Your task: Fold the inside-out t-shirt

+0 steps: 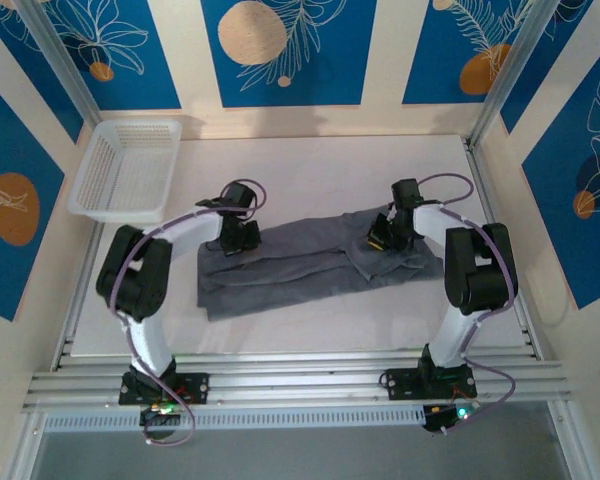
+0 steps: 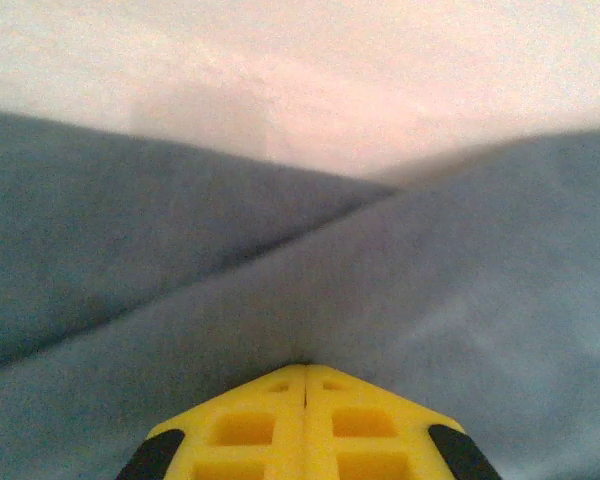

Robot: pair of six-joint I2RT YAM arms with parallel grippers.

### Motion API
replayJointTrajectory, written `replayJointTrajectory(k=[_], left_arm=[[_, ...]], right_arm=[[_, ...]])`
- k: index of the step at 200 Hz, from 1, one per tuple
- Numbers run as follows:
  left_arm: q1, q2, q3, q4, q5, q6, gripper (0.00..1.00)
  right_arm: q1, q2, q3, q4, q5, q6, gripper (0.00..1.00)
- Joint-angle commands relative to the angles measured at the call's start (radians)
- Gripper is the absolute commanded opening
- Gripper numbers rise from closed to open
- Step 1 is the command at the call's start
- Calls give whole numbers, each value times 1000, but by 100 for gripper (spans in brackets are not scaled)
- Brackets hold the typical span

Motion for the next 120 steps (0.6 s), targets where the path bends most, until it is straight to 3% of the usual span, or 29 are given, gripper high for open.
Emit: replayJointTrajectory(k=[1,29,59,75,97,120], left_arm=[[-4,107,96,-39,-2,-28,0],[5,282,258,-45,-4,-34,0],[17,475,522,-46,46,-60,0],[18,623,776,-108,61,-60,0],[19,822,1154,-189,116,-79,0],[26,852,1325,-186,172,-94,0]], right_arm=[[-15,31,40,-59,-20,12,0],[-13,80,78,-154,-31,49,0],[41,22,-8,-111,-159,181,0],[145,-16,-109,-1,-232,304,0],[363,-37,-171,119,-262,445,0],[509,-97,-114,99,-229,474,0]])
